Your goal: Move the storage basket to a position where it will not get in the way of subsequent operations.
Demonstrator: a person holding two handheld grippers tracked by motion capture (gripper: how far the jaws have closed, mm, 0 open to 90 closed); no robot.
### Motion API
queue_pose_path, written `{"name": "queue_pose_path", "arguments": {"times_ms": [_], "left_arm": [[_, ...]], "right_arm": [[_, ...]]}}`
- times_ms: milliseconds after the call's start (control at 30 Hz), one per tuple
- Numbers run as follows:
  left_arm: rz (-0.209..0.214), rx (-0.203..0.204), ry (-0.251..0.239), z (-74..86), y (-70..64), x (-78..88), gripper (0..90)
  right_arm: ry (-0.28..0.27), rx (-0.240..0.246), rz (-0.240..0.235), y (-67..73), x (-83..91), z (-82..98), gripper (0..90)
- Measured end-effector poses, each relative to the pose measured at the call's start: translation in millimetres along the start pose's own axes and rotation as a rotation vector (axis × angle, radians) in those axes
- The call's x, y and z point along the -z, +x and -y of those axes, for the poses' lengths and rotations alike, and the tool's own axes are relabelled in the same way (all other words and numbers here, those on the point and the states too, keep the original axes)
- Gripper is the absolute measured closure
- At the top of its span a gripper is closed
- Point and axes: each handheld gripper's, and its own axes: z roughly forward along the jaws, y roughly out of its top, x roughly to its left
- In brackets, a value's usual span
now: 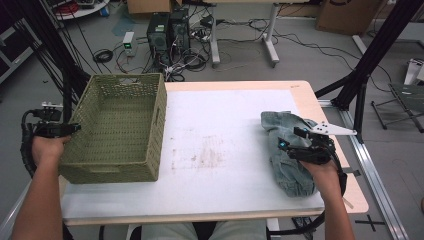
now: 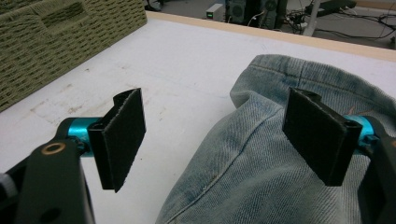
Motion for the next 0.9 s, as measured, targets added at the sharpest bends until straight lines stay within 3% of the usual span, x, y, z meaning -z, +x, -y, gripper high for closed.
{"name": "queue_pose_path", "arguments": {"times_ms": [300,600,733,900], "left_arm": [[-0.031,0.057,0.003,-2.0,6.6,-3.1,71.3],[-0.051,0.075,0.006,-6.7,12.0,-8.1,72.2],[0.027,0.096,-0.002,-5.0,16.1,-4.7,71.1],[0.079,0.063,-0.024,1.9,19.2,6.8,70.4]], "right_arm": [[0.008,0.000,0.000,1.2,-1.4,1.1,21.6],[0.017,0.002,-0.001,2.6,-3.3,2.0,21.6],[0.016,0.006,-0.003,3.5,-3.8,1.4,21.6],[0.025,0.010,-0.007,5.5,-7.6,1.1,21.6]]}}
